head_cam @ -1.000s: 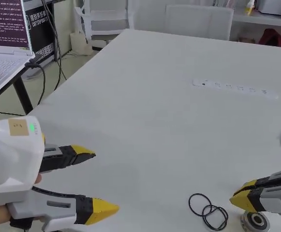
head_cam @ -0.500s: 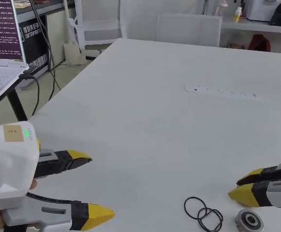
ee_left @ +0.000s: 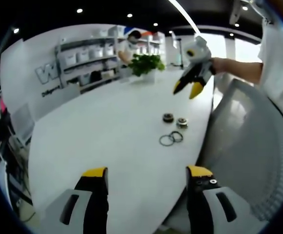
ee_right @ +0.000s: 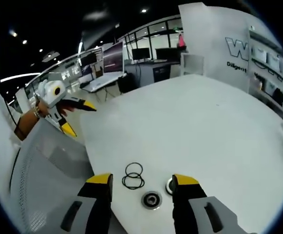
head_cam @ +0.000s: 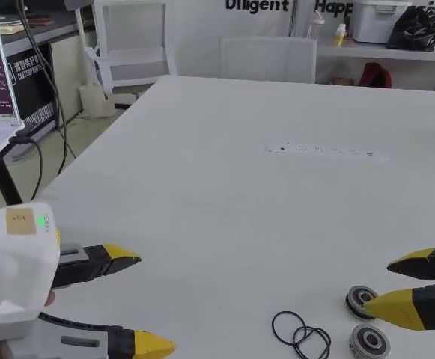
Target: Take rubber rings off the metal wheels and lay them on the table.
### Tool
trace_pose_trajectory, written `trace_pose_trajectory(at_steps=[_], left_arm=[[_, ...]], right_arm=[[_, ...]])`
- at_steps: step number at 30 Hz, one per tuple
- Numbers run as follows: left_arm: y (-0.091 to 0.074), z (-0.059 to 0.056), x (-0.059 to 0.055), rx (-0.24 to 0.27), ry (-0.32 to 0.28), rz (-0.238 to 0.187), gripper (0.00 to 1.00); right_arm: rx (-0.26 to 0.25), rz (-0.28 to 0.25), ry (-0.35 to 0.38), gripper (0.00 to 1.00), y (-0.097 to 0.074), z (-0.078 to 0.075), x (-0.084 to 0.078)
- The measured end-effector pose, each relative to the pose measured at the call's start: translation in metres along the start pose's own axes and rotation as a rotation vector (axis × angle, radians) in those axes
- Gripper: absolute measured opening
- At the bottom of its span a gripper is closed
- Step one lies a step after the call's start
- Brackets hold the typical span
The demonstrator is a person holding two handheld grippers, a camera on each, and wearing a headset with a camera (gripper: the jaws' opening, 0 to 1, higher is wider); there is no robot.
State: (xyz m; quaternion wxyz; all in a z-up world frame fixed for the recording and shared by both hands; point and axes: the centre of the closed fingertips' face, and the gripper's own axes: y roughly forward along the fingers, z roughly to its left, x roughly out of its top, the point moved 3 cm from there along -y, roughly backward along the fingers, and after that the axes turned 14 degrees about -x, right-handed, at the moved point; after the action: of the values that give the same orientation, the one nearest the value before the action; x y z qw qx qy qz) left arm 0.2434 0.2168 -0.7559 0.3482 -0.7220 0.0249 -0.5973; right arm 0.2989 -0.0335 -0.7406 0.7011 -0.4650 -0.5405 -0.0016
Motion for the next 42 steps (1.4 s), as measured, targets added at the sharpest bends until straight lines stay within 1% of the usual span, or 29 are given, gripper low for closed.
trace_pose_trajectory(at_steps=[3, 5, 6, 8, 10, 13, 14, 15, 17, 18, 19, 21, 23, 25, 28, 29, 31, 32, 33, 34, 35, 37, 40, 42], left_arm=[[0.001, -0.001, 0.002, -0.004, 0.004, -0.002, 0.66], [0.002, -0.001, 0.004, 0.002, -0.001, -0.002, 0.66], [0.003, -0.002, 0.005, 0.004, -0.001, -0.002, 0.66], [0.006, -0.005, 0.006, -0.002, 0.001, -0.001, 0.66], [0.009, -0.008, 0.006, -0.013, 0.004, 0.010, 0.67], [0.013, -0.010, 0.007, -0.008, -0.001, 0.026, 0.67], [0.014, -0.012, 0.009, -0.008, 0.003, 0.031, 0.67], [0.014, -0.013, 0.011, -0.008, 0.008, 0.030, 0.67], [0.015, -0.016, 0.018, -0.003, 0.010, 0.017, 0.67], [0.016, -0.017, 0.021, 0.002, 0.002, 0.003, 0.68], [0.017, -0.020, 0.027, 0.003, -0.012, -0.024, 0.69], [0.021, -0.027, 0.039, -0.011, -0.029, -0.079, 0.71], [0.024, -0.032, 0.048, -0.015, -0.027, -0.098, 0.70], [0.027, -0.036, 0.055, -0.006, -0.028, -0.103, 0.70], [0.031, -0.040, 0.064, 0.001, -0.023, -0.105, 0.71], [0.033, -0.042, 0.068, 0.001, -0.012, -0.096, 0.71], [0.035, -0.042, 0.068, 0.016, 0.009, -0.054, 0.70], [0.037, -0.042, 0.073, 0.024, -0.001, -0.057, 0.71], [0.038, -0.042, 0.074, 0.025, -0.002, -0.059, 0.71], [0.041, -0.045, 0.081, 0.024, 0.005, -0.068, 0.71], [0.042, -0.045, 0.082, 0.024, 0.007, -0.069, 0.71], [0.048, -0.047, 0.091, 0.022, 0.013, -0.071, 0.71], [0.060, -0.051, 0.104, 0.013, 0.047, -0.063, 0.71], [0.065, -0.052, 0.111, 0.010, 0.061, -0.068, 0.71]], right_arm=[[-0.023, -0.022, 0.009, 0.50, -0.008, -0.005, 0.000], [-0.026, -0.046, 0.026, 0.50, -0.013, -0.008, 0.001], [-0.025, -0.063, 0.041, 0.51, -0.017, -0.010, 0.002], [-0.022, -0.082, 0.064, 0.51, -0.021, -0.013, 0.003], [-0.032, -0.111, 0.077, 0.52, -0.029, -0.020, 0.003], [-0.048, -0.139, 0.100, 0.51, -0.035, -0.028, 0.003], [-0.072, -0.171, 0.104, 0.51, -0.038, -0.033, 0.004], [-0.081, -0.193, 0.098, 0.50, -0.041, -0.036, 0.005], [-0.069, -0.197, 0.111, 0.50, -0.046, -0.039, 0.000], [-0.064, -0.200, 0.118, 0.51, -0.048, -0.040, -0.001], [-0.059, -0.205, 0.119, 0.51, -0.050, -0.042, -0.004], [-0.050, -0.204, 0.115, 0.51, -0.052, -0.046, -0.010], [-0.050, -0.200, 0.125, 0.50, -0.053, -0.053, -0.018], [-0.048, -0.202, 0.148, 0.50, -0.054, -0.060, -0.024], [-0.035, -0.204, 0.168, 0.50, -0.055, -0.066, -0.032], [-0.033, -0.204, 0.175, 0.50, -0.055, -0.069, -0.035], [-0.026, -0.201, 0.181, 0.50, -0.057, -0.073, -0.042], [-0.021, -0.198, 0.185, 0.50, -0.058, -0.075, -0.046], [-0.019, -0.197, 0.186, 0.50, -0.058, -0.076, -0.048], [-0.015, -0.191, 0.187, 0.50, -0.059, -0.078, -0.054], [-0.014, -0.189, 0.189, 0.49, -0.060, -0.080, -0.057], [-0.008, -0.185, 0.198, 0.49, -0.061, -0.082, -0.063], [0.002, -0.182, 0.212, 0.49, -0.062, -0.085, -0.072], [0.006, -0.179, 0.214, 0.48, -0.061, -0.087, -0.076]])
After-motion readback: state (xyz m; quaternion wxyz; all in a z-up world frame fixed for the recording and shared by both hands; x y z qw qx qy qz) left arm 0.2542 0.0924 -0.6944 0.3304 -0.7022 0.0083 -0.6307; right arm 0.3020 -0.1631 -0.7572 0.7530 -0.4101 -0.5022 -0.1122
